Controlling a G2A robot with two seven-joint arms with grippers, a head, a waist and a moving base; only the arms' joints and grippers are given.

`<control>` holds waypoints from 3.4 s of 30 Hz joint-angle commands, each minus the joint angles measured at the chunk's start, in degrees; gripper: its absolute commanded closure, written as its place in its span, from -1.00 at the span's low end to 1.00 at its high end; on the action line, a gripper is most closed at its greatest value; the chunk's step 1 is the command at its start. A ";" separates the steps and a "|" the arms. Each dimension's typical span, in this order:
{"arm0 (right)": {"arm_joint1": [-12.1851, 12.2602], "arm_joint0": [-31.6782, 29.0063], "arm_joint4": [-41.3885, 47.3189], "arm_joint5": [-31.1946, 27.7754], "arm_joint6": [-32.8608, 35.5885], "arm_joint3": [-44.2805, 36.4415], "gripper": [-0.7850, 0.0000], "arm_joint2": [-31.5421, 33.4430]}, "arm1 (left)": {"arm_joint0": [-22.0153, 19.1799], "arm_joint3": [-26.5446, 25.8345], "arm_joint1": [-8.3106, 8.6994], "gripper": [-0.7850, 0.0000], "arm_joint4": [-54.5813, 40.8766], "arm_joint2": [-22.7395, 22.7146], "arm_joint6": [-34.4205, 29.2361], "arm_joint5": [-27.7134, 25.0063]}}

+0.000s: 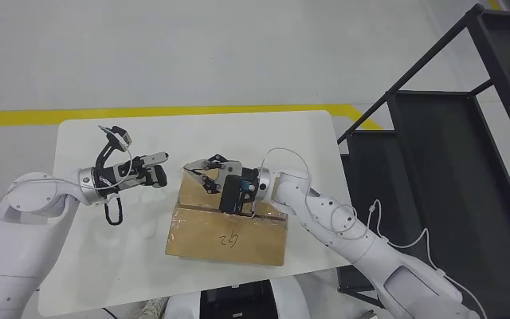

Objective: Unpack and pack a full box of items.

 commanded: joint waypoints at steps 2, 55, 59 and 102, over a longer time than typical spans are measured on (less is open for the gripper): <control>-0.15 -0.27 -0.45 -0.01 -0.31 2.07 1.00 -0.37 | 0.00 0.00 0.00 -1.00 0.00 0.00 0.00 0.00; -2.88 -0.27 -0.50 -6.51 7.66 -0.03 -1.00 -1.80 | -1.65 3.80 -0.19 -1.00 -0.49 -2.74 -1.95 -1.05; -2.50 -0.90 0.13 -10.16 9.80 -2.20 -1.00 -1.16 | -1.65 3.80 -0.19 -1.00 -0.49 -2.74 -1.95 -1.05; -0.64 -3.53 15.89 -24.79 39.60 -12.36 -1.00 4.37 | 2.10 -0.75 -0.53 -1.00 10.38 -4.56 14.65 2.77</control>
